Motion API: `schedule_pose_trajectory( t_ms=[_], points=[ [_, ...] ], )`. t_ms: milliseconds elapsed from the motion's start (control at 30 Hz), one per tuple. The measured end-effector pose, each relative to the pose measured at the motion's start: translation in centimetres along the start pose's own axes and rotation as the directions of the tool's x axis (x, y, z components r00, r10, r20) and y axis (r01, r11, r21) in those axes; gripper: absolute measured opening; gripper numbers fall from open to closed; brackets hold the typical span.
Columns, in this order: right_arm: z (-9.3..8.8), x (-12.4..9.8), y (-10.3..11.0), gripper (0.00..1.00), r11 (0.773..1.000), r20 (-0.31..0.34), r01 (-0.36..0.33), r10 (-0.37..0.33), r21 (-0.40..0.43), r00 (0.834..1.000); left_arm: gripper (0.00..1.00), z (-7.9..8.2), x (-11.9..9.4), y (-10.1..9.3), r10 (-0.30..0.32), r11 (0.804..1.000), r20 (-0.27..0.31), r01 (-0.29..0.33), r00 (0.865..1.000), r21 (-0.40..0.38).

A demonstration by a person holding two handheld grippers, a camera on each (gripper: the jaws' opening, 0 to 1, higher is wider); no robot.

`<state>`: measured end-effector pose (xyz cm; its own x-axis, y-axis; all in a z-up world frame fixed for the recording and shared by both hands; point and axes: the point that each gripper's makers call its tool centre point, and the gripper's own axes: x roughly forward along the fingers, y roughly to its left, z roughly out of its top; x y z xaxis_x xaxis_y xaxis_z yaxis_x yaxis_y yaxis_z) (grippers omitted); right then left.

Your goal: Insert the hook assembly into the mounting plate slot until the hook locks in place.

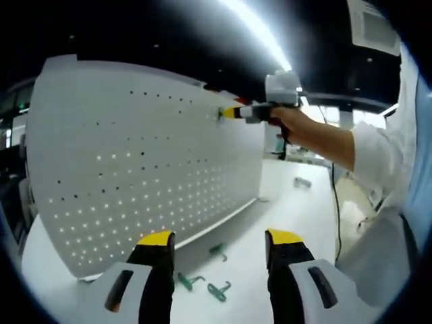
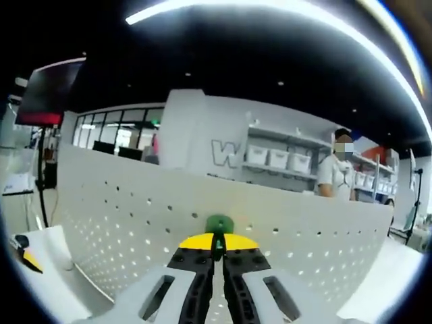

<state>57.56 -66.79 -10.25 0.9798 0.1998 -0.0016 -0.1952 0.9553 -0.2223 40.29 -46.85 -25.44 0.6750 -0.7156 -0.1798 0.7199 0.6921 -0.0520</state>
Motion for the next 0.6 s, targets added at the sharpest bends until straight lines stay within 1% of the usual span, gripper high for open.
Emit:
schedule_pose_trajectory(
  t_ms=[67,300,600],
  points=[
    [-0.03,-0.02,0.04,0.01,1.000,-0.006,0.001,-0.001,-0.018,1.000,0.55,0.01,0.00,-0.01,0.000,1.000,0.000,0.000,1.000,0.001],
    [-0.11,-0.06,0.04,0.02,0.999,-0.021,-0.004,0.003,-0.041,1.000,0.55,0.01,-0.03,-0.02,0.000,1.000,0.000,0.000,1.000,0.007],
    [-0.25,-0.16,0.21,0.03,0.998,-0.022,-0.014,0.013,-0.060,1.000,0.55,0.24,-0.16,0.04,0.004,1.000,0.008,-0.004,1.000,0.008]
  ],
)
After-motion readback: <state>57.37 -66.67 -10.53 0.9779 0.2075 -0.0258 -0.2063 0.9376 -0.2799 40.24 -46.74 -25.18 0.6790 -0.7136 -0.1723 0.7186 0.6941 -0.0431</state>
